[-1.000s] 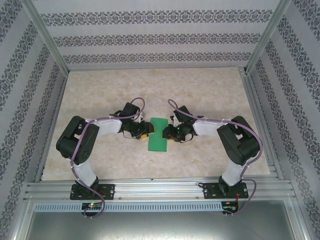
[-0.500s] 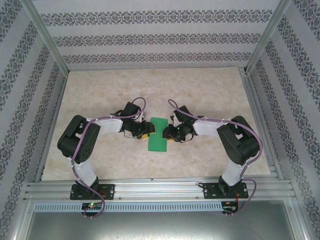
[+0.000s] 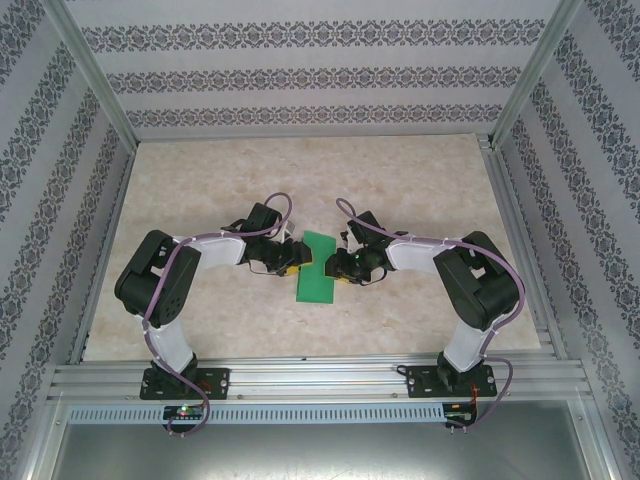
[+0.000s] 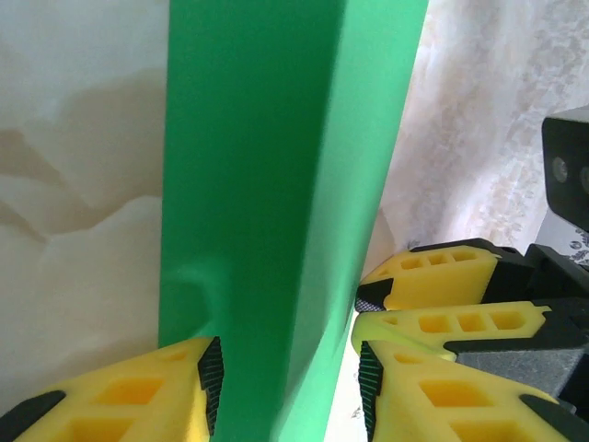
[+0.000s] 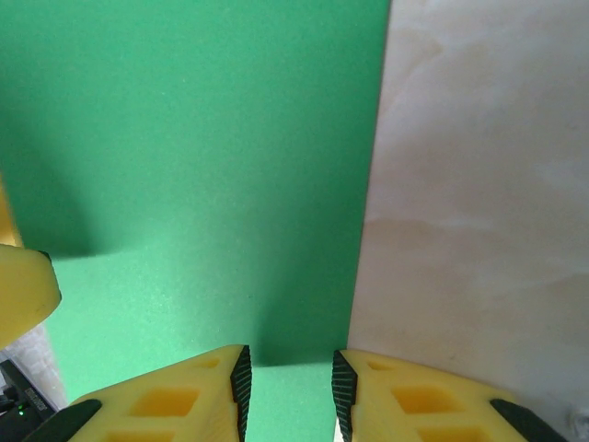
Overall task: Fold a paper plane with a square sheet of paper (pick it up from the middle)
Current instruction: Fold the triangle a second time at the center of the table.
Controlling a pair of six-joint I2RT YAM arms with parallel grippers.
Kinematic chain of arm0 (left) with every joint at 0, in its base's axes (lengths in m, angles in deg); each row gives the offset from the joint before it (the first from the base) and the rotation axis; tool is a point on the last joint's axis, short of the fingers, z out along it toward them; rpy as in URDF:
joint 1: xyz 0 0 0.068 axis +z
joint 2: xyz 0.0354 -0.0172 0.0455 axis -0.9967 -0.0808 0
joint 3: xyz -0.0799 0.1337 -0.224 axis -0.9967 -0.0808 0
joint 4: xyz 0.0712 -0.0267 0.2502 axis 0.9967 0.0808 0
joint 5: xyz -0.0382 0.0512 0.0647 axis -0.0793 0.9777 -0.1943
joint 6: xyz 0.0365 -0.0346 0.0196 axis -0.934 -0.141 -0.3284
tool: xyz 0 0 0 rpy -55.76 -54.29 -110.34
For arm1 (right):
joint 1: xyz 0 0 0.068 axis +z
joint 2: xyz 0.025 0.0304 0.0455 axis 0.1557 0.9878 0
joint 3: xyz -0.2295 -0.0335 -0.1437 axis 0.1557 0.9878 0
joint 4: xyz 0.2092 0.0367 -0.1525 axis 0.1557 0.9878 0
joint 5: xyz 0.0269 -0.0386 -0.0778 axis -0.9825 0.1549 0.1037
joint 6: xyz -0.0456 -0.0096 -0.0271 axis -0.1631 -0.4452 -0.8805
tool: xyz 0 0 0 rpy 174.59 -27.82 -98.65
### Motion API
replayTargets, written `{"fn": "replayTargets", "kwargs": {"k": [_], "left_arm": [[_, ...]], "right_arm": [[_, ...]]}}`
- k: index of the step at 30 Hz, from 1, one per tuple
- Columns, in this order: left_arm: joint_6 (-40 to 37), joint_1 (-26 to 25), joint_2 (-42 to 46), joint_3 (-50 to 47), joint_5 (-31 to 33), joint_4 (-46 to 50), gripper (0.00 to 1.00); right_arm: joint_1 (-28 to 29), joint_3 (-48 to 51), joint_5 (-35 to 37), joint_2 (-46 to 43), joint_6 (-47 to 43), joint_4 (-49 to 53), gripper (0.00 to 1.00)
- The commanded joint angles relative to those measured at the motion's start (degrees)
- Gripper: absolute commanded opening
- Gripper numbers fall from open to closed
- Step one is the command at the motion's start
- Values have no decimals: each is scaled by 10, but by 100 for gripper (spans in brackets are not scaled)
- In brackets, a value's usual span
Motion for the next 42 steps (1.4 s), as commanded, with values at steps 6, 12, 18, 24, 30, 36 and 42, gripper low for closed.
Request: {"fn": "replayTargets", "kwargs": {"k": [6, 12, 18, 24, 30, 36, 42], "left_arm": [[13, -8, 10, -5, -13, -24, 43], [29, -8, 7, -12, -26, -49, 38], [36, -8, 3, -13, -22, -52, 25], [36, -8, 5, -12, -20, -49, 16], [33, -8, 8, -11, -15, -47, 14], [29, -7, 8, -12, -13, -45, 17], [30, -7, 3, -7, -10, -49, 22]], "right_arm": [[5, 14, 35, 44, -7, 5, 34], [6, 13, 32, 32, -4, 0, 35], [5, 8, 38, 1, -8, 8, 38], [4, 17, 79, -70, -21, 42, 49], [3, 31, 163, -179, -54, 97, 72], [-12, 35, 272, -257, -87, 149, 98], [-47, 105, 304, -324, -26, 59, 98]]}}
